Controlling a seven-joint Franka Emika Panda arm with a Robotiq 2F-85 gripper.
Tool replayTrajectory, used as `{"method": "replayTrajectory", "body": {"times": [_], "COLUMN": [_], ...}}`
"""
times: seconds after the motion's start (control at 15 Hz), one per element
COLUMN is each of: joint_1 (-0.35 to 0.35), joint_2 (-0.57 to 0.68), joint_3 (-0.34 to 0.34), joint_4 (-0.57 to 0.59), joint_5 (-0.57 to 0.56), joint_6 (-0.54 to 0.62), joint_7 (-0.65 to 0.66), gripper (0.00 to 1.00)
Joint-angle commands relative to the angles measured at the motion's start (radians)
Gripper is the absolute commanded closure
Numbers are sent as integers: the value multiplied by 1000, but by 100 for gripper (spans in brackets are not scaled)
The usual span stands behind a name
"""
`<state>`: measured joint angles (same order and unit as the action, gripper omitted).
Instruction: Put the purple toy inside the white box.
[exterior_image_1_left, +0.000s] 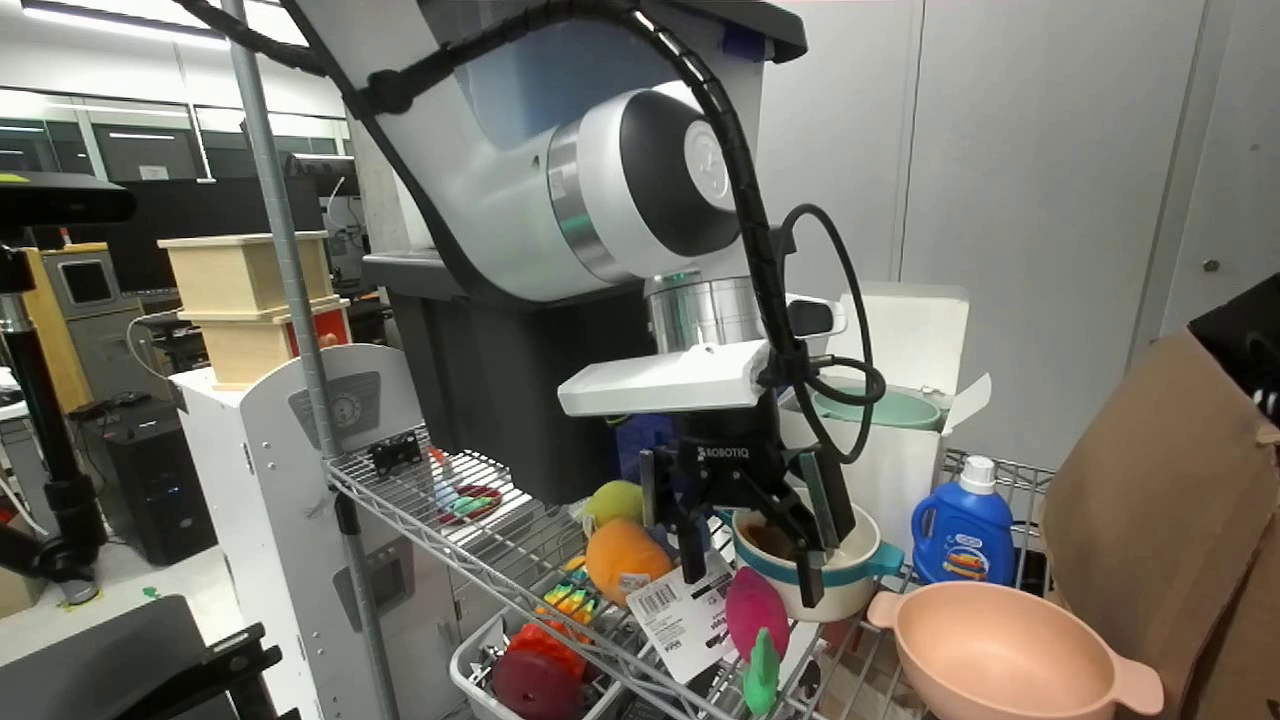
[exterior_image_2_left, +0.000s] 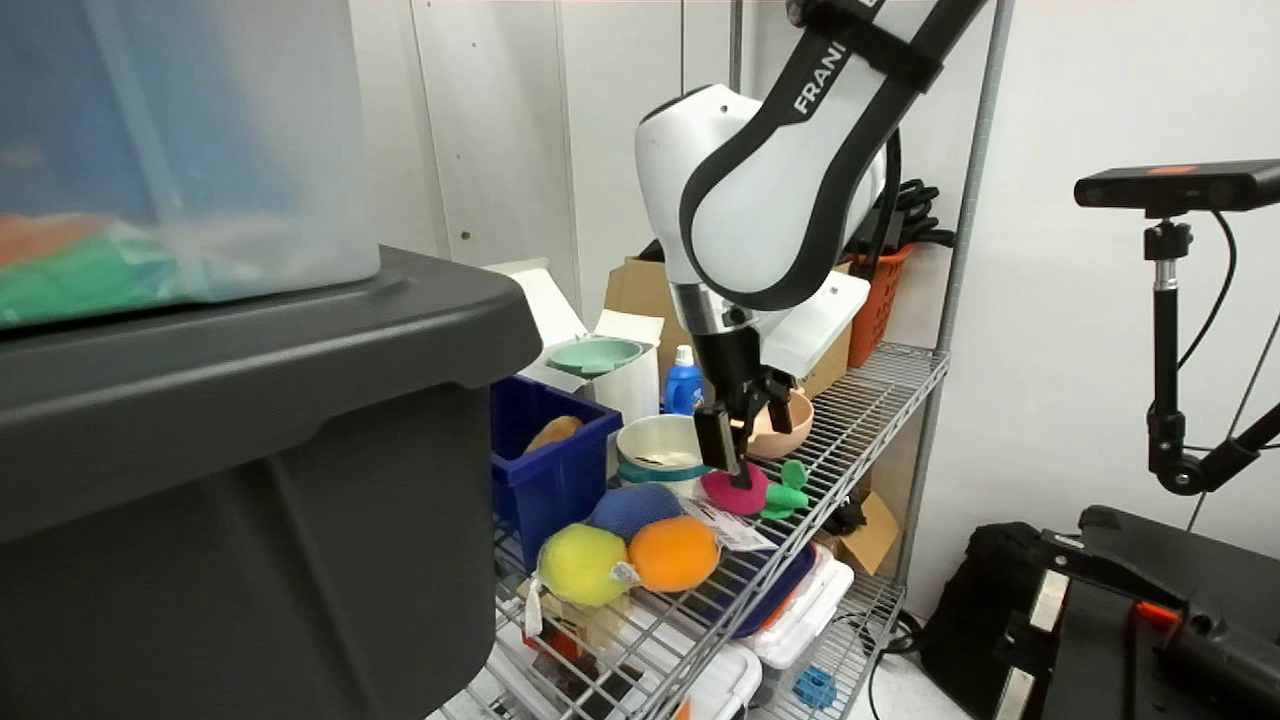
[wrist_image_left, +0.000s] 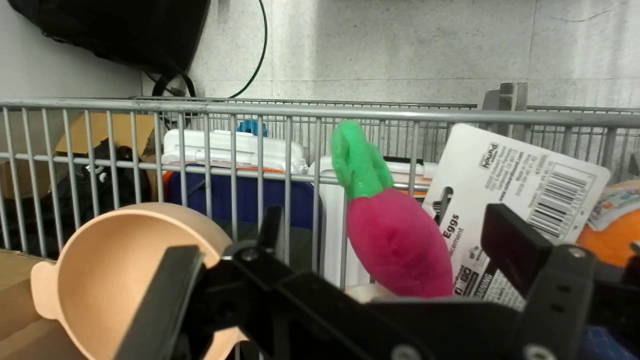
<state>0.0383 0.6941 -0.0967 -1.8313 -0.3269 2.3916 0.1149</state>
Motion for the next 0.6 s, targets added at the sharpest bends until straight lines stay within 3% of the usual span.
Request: {"method": "replayTrajectory", "body": {"times": [0.0,0.53], "joint_1": [1,-11], "joint_2": [3,29], "joint_3": [-7,2], "joint_4": [20,52], "joint_5": [23,55], "joint_6": [-23,-91], "joint_7": [-18,-32], "gripper": [0,0]}}
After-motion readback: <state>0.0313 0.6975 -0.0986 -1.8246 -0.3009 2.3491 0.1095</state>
